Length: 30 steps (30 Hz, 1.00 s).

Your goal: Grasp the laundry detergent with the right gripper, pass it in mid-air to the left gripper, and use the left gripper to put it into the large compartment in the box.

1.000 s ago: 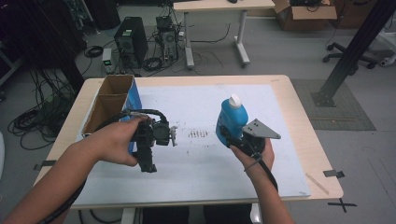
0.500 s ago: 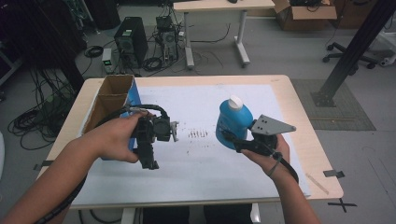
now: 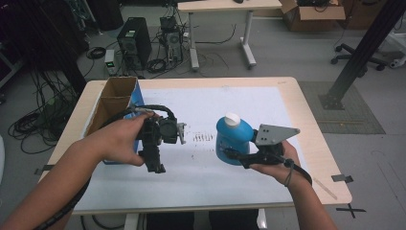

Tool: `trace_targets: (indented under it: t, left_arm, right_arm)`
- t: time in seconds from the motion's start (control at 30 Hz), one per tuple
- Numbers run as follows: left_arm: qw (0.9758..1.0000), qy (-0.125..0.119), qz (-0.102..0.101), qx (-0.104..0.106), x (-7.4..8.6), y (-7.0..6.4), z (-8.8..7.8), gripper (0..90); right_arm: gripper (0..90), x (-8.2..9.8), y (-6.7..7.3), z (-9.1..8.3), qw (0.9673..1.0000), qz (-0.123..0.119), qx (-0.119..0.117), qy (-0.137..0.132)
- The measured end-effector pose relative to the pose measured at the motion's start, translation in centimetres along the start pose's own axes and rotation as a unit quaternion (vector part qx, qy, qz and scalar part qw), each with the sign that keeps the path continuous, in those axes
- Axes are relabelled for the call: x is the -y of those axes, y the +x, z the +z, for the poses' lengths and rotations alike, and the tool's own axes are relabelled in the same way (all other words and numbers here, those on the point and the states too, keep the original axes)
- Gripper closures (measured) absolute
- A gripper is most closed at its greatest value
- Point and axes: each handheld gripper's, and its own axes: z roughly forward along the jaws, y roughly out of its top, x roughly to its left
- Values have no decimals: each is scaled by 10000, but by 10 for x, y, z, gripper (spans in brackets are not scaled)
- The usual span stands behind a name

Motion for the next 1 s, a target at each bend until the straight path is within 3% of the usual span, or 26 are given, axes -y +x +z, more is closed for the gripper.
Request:
trace_targets:
  t: [0.5, 1.0]
  left_arm:
    - [9999, -12, 75, 70, -5, 0, -2, 2]
    - [9996, 6, 251, 124, -18, -6, -12, 1]
  right_arm:
    - [448, 16, 0, 24, 9961, -51, -873, 65]
    - [447, 30, 10, 58, 9921, -76, -1250, 15]
